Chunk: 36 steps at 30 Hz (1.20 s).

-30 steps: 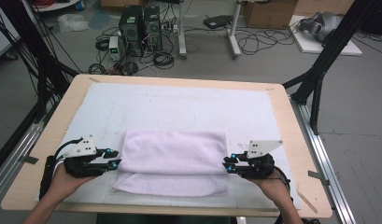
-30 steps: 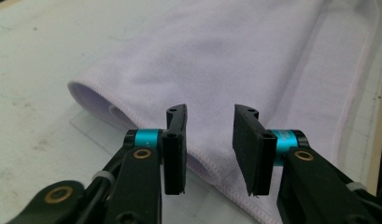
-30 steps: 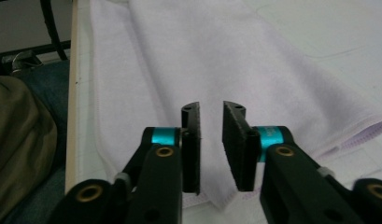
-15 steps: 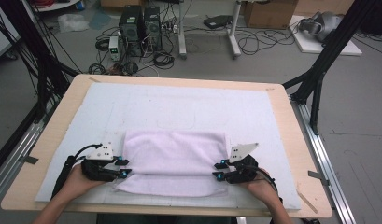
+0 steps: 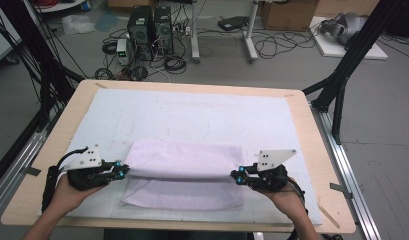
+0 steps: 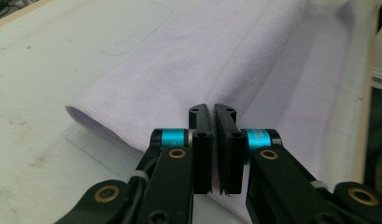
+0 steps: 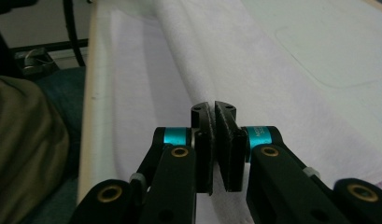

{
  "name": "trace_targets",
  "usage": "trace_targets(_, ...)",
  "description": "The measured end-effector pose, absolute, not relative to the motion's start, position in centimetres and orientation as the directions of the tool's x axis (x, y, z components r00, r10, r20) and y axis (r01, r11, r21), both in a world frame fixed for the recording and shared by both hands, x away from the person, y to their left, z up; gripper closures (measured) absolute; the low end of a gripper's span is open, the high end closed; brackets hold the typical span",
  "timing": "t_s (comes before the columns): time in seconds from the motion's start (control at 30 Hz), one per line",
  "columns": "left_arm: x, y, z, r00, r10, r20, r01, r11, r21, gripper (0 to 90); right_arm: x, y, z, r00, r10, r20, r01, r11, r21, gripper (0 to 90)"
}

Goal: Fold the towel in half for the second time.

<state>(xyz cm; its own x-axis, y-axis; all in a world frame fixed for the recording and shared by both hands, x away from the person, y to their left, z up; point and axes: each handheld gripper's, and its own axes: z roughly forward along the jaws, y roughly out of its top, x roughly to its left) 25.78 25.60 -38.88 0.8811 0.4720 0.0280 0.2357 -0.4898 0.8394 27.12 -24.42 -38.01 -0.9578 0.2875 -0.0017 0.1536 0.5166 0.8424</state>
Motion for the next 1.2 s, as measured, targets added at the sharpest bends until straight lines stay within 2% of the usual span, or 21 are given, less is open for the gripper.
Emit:
trace_targets(0.07,24.7,25.7,-39.6,0.893,0.45,0.008,0.246,-0.502,0.829,82.5,26.1,-24.4,-38.1,-0.965,0.261,0.024,0.16,0.515,0.842,83.8)
trace_targets(0.1,24.3,25.7,-40.1,0.895,0.446,-0.006,0.26,-0.512,0.819,76.7,25.7,-24.4,-38.5,-0.967,0.251,0.047,0.174,0.516,0.839,76.8)
trace_targets(0.13,24.0,25.7,-40.7,0.895,0.446,-0.013,0.273,-0.523,0.807,67.9,25.4,-24.4,-38.9,-0.963,0.264,0.056,0.19,0.515,0.836,73.4)
trace_targets(0.17,23.8,25.6,-41.2,0.898,0.44,-0.016,0.275,-0.532,0.801,64.0,25.2,-24.5,-39.3,-0.962,0.264,0.068,0.2,0.516,0.833,72.3)
trace_targets(0.33,23.8,24.7,-42.6,0.906,0.42,-0.048,0.294,-0.545,0.785,61.7,25.4,-24.0,-41.8,-0.962,0.249,0.108,0.23,0.534,0.814,67.3)
trace_targets(0.5,23.8,23.7,-43.4,0.915,0.402,-0.029,0.283,-0.588,0.758,63.7,25.4,-23.0,-43.9,-0.964,0.238,0.121,0.241,0.581,0.777,62.8)
trace_targets(0.57,23.7,23.5,-43.7,0.913,0.408,-0.022,0.283,-0.592,0.755,66.2,25.3,-22.8,-44.3,-0.965,0.231,0.124,0.242,0.599,0.763,66.1)
trace_targets(0.63,23.5,23.6,-43.8,0.911,0.413,-0.012,0.278,-0.592,0.756,68.0,25.3,-23.0,-44.4,-0.968,0.223,0.114,0.23,0.612,0.756,78.5)
trace_targets(0.7,23.3,23.7,-43.7,0.909,0.418,-0.003,0.274,-0.591,0.759,71.2,25.2,-23.2,-44.2,-0.969,0.227,0.102,0.224,0.62,0.752,85.6)
trace_targets(0.77,23.3,23.8,-43.5,0.91,0.415,-0.001,0.27,-0.591,0.761,80.4,25.0,-23.4,-44.0,-0.968,0.231,0.094,0.22,0.617,0.755,87.0)
trace_targets(0.8,23.3,23.7,-43.4,0.909,0.416,0.001,0.269,-0.589,0.762,81.8,25.0,-23.4,-44.0,-0.969,0.227,0.092,0.216,0.615,0.758,87.3)
trace_targets(1.07,22.8,23.9,-40.6,0.902,0.43,0.027,0.233,-0.54,0.809,83.1,24.5,-24.6,-41.5,-0.969,0.242,0.049,0.183,0.57,0.801,87.9)
trace_targets(1.2,22.1,23.5,-41.3,0.916,0.4,0.026,0.229,-0.576,0.785,82.5,23.7,-25.0,-41.4,-0.971,0.233,0.06,0.185,0.563,0.805,87.9)
